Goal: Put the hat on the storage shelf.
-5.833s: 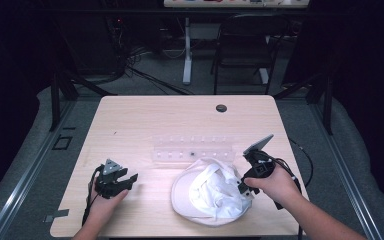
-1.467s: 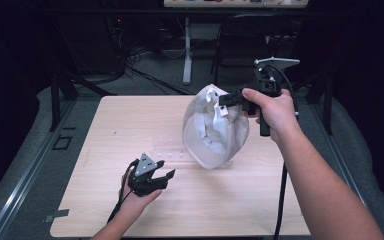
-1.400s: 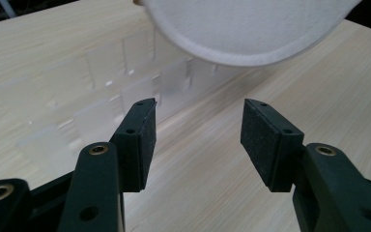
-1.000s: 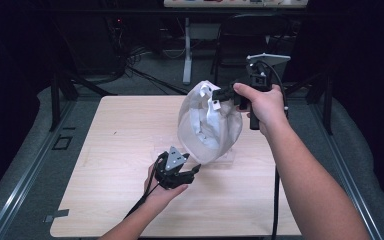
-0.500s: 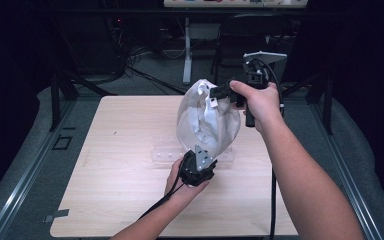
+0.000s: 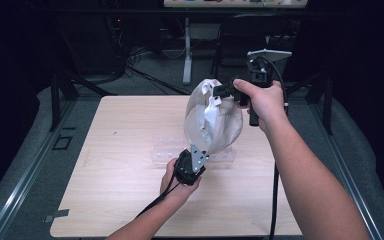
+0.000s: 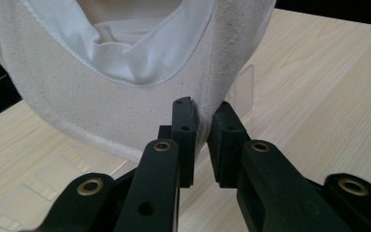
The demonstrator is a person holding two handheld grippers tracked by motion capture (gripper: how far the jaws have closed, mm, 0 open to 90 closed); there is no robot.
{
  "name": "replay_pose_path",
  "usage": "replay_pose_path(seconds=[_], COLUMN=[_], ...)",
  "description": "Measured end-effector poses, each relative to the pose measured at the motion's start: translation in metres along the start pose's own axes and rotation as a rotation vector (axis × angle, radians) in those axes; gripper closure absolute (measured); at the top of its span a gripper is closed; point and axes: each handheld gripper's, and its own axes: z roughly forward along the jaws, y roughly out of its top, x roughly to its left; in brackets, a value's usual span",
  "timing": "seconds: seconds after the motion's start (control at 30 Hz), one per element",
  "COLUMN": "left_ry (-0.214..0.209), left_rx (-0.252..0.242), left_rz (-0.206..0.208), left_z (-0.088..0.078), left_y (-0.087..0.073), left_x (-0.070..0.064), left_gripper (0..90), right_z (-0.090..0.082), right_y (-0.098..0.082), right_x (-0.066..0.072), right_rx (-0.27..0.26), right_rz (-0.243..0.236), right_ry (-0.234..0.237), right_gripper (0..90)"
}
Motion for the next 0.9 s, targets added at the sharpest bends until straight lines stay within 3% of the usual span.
replay_pose_path(seconds=[0.03, 0.17, 0.4, 0.47, 0.5, 0.77, 0.9], left_ry=[0.0, -0.042, -0.067, -0.101, -0.142, -0.24, -0.266], left_rx=[-0.005, -0.037, -0.057, -0.075, -0.093, -0.116, -0.116], left_rz=[0.007, -0.041, -0.057, -0.071, -0.087, -0.092, -0.097], left_z=[-0.002, -0.006, -0.013, -0.013, -0.012, -0.005, -0.002], left_y=[-0.001, -0.005, -0.008, -0.009, -0.011, -0.02, -0.024], left_x=[0.002, 0.015, 0.031, 0.037, 0.044, 0.063, 0.067], left_gripper=[84.0, 85.0, 85.6, 85.6, 85.6, 85.6, 85.6], right_z=[-0.001, -0.003, -0.006, -0.008, -0.009, -0.006, -0.003], right_y=[0.0, 0.0, 0.0, 0.001, 0.001, 0.001, 0.0], right_x=[0.001, 0.002, 0.001, 0.001, 0.001, -0.002, -0.004], right_rx=[-0.001, -0.003, -0.011, -0.014, -0.019, -0.018, -0.012], right_rz=[-0.006, -0.012, -0.013, -0.011, -0.008, -0.014, -0.008], right_ry=[-0.002, -0.004, -0.005, -0.002, -0.002, -0.018, -0.024], right_gripper=[82.3, 82.3, 82.4, 82.4, 82.3, 82.3, 82.3])
